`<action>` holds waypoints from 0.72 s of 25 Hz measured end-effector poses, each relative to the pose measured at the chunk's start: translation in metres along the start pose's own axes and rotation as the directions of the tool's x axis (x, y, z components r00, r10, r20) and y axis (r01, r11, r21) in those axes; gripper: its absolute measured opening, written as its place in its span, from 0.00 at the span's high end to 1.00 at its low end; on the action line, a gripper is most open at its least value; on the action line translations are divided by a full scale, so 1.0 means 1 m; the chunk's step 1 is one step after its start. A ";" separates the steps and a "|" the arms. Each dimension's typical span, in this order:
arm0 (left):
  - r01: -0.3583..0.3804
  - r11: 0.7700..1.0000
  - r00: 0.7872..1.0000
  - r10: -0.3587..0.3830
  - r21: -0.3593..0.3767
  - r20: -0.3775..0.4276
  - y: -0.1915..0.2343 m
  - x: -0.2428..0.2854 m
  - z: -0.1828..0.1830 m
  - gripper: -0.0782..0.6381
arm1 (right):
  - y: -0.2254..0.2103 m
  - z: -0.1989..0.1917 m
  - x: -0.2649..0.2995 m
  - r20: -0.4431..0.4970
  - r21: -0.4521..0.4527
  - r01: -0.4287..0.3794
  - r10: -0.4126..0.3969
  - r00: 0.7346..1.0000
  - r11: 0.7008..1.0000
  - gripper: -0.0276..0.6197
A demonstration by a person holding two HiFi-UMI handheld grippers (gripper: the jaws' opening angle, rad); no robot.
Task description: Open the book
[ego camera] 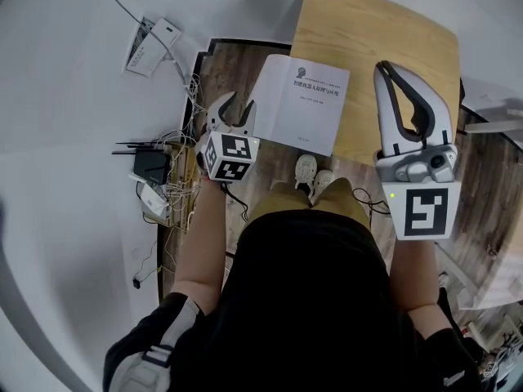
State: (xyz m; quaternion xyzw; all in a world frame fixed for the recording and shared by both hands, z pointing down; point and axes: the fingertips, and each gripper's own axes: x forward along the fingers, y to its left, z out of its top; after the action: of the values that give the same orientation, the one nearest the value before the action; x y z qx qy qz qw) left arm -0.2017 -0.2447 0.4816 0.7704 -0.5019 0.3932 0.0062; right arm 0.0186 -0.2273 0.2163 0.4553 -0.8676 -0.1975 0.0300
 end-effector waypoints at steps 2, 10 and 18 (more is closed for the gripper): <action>-0.009 1.000 1.000 0.010 -0.014 0.029 -0.001 -0.007 0.014 0.66 | -0.002 0.002 -0.005 0.010 0.000 -0.004 0.004 1.000 1.000 0.91; -0.058 0.998 0.985 0.062 -0.026 0.162 -0.010 -0.043 0.072 0.66 | -0.007 0.009 -0.033 0.038 0.000 -0.014 0.014 0.999 1.000 0.91; -0.073 0.995 0.947 0.090 -0.068 0.308 -0.012 -0.085 0.135 0.66 | -0.012 0.015 -0.048 0.068 -0.003 -0.024 0.024 0.997 1.000 0.91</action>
State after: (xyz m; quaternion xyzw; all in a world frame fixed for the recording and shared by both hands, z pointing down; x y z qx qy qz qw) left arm -0.1275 -0.2284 0.3406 0.8008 -0.5387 0.2528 -0.0678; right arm 0.0522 -0.1904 0.2043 0.4379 -0.8733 -0.2136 0.0036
